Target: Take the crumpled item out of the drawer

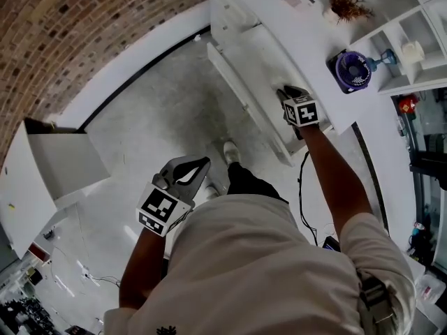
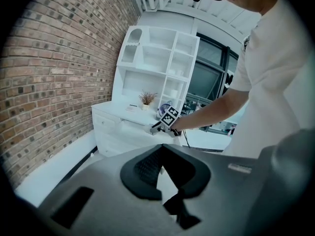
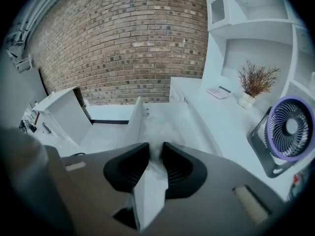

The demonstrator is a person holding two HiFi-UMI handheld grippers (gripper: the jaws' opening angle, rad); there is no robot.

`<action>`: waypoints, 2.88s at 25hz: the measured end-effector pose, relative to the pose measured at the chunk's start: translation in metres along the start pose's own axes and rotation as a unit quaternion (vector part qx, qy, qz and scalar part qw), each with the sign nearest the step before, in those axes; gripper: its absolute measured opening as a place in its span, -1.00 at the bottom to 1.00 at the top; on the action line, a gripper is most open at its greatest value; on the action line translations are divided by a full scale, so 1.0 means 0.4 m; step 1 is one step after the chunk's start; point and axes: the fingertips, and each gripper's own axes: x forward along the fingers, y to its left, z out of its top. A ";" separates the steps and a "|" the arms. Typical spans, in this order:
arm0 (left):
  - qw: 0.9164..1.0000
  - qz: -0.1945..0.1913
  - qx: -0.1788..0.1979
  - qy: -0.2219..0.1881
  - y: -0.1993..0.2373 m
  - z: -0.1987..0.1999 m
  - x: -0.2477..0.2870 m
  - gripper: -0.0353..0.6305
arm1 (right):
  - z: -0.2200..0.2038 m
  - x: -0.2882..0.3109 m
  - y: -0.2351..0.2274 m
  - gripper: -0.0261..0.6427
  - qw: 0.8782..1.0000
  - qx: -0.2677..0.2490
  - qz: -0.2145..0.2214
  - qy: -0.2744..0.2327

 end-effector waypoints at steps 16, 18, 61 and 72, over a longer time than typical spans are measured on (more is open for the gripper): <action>1.000 -0.003 0.012 -0.008 -0.134 -0.121 -0.117 -0.88 | -0.006 -0.267 0.218 -0.61 0.998 -0.018 0.029 -0.056; 1.000 -0.002 0.012 -0.009 -0.147 -0.133 -0.129 -0.88 | -0.006 -0.294 0.251 -0.61 0.997 -0.026 0.037 -0.062; 0.999 0.032 -0.009 -0.032 -0.282 -0.295 -0.318 -0.88 | -0.135 -0.575 0.646 -0.62 0.986 -0.045 0.120 -0.110; 0.999 0.036 -0.007 -0.031 -0.312 -0.309 -0.336 -0.88 | -0.147 -0.603 0.673 -0.63 0.984 -0.051 0.127 -0.114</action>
